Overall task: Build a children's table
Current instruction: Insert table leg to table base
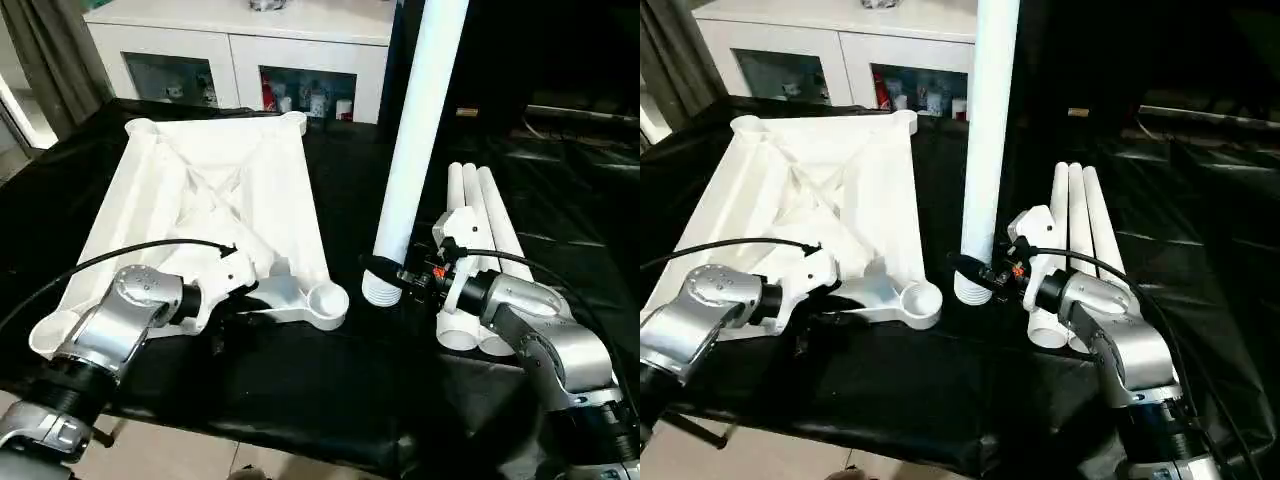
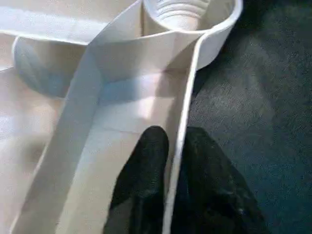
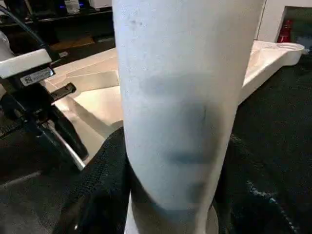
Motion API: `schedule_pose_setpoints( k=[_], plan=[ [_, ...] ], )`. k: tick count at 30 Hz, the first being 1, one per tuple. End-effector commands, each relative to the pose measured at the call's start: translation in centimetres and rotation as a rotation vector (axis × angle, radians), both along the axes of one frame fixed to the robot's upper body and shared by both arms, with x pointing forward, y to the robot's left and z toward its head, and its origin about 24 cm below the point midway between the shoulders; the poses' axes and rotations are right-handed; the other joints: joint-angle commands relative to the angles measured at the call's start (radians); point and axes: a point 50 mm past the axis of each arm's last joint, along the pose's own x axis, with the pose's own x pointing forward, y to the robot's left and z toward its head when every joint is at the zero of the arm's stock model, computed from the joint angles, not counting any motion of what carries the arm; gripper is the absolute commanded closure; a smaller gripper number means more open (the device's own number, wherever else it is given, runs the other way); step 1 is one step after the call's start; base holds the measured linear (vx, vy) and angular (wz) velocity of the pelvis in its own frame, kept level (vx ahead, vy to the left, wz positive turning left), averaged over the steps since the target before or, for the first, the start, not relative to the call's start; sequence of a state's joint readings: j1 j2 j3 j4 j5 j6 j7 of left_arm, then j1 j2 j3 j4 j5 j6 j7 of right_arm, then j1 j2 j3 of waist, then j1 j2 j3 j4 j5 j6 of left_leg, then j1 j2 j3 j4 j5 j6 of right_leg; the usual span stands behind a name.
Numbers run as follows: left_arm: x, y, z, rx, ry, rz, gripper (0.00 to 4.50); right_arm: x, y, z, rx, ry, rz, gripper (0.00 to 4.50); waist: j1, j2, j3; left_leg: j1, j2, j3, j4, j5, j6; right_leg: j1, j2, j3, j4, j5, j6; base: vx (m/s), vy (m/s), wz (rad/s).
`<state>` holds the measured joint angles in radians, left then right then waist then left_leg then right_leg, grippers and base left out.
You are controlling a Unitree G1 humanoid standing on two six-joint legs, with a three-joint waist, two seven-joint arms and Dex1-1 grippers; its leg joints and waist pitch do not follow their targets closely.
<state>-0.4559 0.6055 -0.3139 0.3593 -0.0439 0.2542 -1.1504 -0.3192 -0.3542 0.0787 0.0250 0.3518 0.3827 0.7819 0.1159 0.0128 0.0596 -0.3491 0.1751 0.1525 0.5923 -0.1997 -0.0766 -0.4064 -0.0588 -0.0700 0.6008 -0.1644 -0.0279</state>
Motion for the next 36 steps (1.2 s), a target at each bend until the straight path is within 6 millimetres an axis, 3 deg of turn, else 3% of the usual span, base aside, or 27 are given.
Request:
schedule_pose_setpoints(
  k=[1,9,14,23,31,36],
  plan=[
    [-0.6,0.3,-0.7,0.047,0.016,-0.017,3.99,0.4,-0.1,0.7,0.004,-0.022,-0.003,2.61,0.001,-0.005,-0.066,-0.004,0.044,-0.008,-0.073,-0.156,0.025,0.056,-0.086,0.052,-0.073,-0.350,-0.129,0.000,0.000,0.00],
    [-0.1,0.0,-0.2,0.003,-0.013,0.014,4.46,0.5,0.0,0.8,0.016,-0.023,-0.014,2.61,-0.005,-0.005,-0.068,-0.004,0.043,-0.006,-0.072,-0.152,0.025,0.056,-0.085,0.053,-0.072,-0.330,-0.137,0.000,0.000,0.00],
    [-0.2,-0.7,-0.2,-0.045,-0.013,0.025,4.50,1.0,-0.1,0.4,0.039,-0.003,-0.132,2.62,-0.008,-0.011,-0.068,-0.004,0.042,-0.006,-0.071,-0.144,0.022,0.056,-0.086,0.052,-0.074,-0.336,-0.138,0.000,0.000,0.00],
    [-0.2,-1.9,-0.3,-0.081,-0.040,0.027,4.50,1.5,0.4,0.3,0.050,0.000,-0.171,2.62,-0.008,-0.008,-0.068,-0.004,0.042,-0.006,-0.072,-0.146,0.022,0.056,-0.085,0.052,-0.072,-0.333,-0.136,0.000,0.000,0.00],
    [0.3,-3.1,0.0,-0.093,-0.114,0.030,4.50,1.8,1.3,0.6,0.070,-0.005,-0.133,2.62,-0.003,-0.009,-0.069,-0.004,0.042,-0.004,-0.070,-0.140,0.025,0.056,-0.086,0.053,-0.073,-0.323,-0.134,0.000,0.000,0.00],
    [0.5,-3.8,-0.2,-0.085,-0.101,0.031,4.50,1.6,2.7,1.1,0.107,0.044,0.003,2.62,-0.002,-0.011,-0.070,-0.004,0.043,-0.006,-0.070,-0.137,0.031,0.057,-0.085,0.052,-0.070,-0.318,-0.135,0.000,0.000,0.00]
  ],
)
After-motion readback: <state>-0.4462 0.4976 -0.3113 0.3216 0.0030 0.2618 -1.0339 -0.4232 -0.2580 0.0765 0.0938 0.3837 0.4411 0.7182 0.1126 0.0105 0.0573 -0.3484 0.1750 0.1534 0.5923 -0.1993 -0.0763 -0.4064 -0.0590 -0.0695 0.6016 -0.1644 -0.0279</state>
